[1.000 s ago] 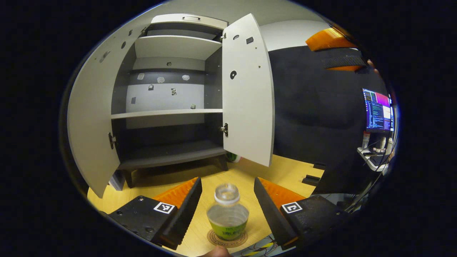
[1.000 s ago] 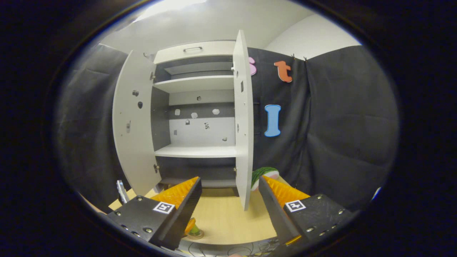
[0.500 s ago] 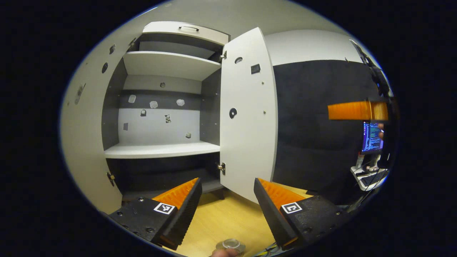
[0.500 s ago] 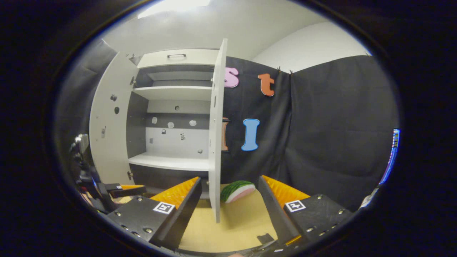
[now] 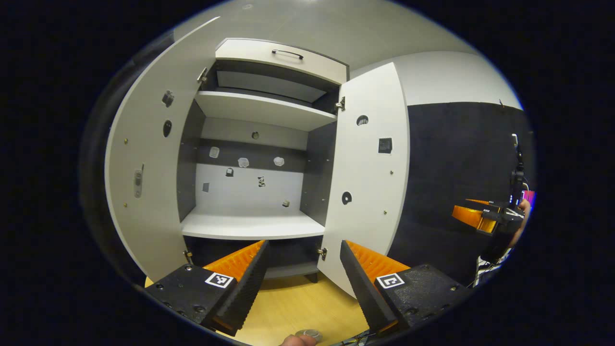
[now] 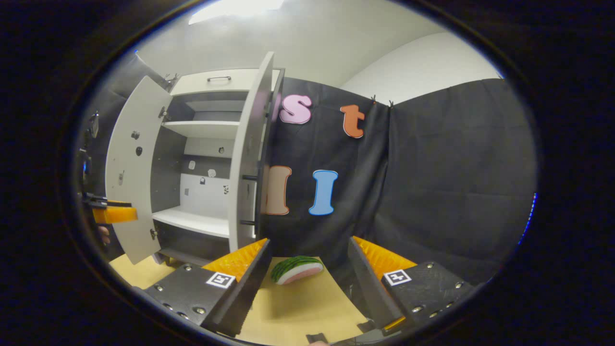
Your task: Grasp the bottle in the cabinet with the left hand and place it on the coaster, then close the right door with the right hand and the left door with the left hand.
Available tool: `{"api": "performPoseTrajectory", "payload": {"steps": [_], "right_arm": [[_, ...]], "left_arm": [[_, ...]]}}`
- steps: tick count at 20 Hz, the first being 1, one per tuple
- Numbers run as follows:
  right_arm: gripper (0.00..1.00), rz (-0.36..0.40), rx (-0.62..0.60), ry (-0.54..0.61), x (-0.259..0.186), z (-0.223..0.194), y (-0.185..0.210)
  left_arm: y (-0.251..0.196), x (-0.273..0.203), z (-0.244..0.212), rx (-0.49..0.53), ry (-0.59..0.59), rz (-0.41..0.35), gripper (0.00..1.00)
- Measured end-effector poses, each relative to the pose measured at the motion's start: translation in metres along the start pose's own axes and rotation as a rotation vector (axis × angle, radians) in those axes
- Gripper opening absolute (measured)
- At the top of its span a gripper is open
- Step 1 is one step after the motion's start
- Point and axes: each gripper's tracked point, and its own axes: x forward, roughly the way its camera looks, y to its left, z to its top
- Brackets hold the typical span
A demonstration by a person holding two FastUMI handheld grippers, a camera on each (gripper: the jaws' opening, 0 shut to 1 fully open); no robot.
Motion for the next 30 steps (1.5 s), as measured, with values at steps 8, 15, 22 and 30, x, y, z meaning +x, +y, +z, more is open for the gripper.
{"api": "performPoseTrajectory", "payload": {"steps": [8,15,22,30], "right_arm": [[0.96,0.082,-0.028,-0.012,0.092,0.001,-0.027],[0.96,0.162,0.009,0.020,0.150,0.005,0.006],[0.95,0.325,0.060,-0.005,0.152,0.028,0.083],[0.87,0.315,0.035,0.001,0.139,0.030,0.117]], "left_arm": [[0.039,-0.041,0.041,0.036,-0.037,0.209,0.93],[0.060,-0.083,0.053,0.058,-0.044,0.310,0.93],[0.081,-0.112,0.060,0.082,-0.055,0.358,0.93],[0.109,-0.130,0.067,0.066,-0.073,0.386,0.93]]}}
